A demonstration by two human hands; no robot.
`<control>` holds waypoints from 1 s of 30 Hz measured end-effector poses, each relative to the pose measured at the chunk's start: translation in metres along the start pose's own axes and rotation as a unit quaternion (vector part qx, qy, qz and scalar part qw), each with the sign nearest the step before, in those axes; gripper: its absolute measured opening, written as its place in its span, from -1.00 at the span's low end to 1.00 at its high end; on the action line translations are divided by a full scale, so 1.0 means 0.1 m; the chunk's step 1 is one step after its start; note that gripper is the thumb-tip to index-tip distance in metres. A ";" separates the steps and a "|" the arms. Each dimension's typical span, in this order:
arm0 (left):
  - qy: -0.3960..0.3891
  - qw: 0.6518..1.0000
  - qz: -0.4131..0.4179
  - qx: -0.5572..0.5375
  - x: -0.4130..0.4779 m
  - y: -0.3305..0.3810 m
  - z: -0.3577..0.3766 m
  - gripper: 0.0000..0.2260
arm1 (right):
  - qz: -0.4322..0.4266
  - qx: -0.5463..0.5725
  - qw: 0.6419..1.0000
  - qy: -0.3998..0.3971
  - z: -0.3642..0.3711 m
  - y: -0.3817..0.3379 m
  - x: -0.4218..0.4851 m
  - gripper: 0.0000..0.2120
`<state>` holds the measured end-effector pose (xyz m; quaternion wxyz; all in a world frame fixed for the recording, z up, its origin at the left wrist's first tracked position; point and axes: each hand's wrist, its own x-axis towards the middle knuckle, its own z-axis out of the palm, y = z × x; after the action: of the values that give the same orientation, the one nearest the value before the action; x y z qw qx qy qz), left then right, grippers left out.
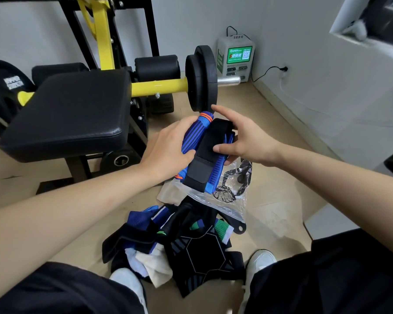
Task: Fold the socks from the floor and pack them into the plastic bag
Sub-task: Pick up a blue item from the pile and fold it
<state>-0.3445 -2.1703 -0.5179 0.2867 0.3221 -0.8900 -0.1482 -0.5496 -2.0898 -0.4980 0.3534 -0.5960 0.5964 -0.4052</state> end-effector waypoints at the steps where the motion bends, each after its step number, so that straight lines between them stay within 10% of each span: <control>1: -0.016 1.000 0.008 -0.002 -0.01 -0.01 0.00 -0.35 | 0.001 0.019 1.000 -0.005 0.00 -0.01 -0.01 -0.17; 15: -0.180 0.934 -0.036 -0.308 0.06 -0.03 -0.24 -0.51 | 0.169 0.232 0.955 0.073 -0.15 -0.03 0.06 -0.92; 25: 0.006 0.983 0.143 -0.117 -0.02 -0.06 -0.22 -0.66 | 0.205 0.288 0.932 0.080 -0.35 0.04 0.10 -0.93; 30: -0.030 0.971 0.229 -0.059 0.03 -0.07 -0.26 -0.62 | 0.215 0.290 0.930 0.071 -0.32 0.07 0.11 -0.92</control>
<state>-0.3269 -2.1793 -0.4993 0.3048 0.0872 -0.9379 -0.1405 -0.5815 -2.0987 -0.4903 0.5461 -0.2951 0.5902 -0.5161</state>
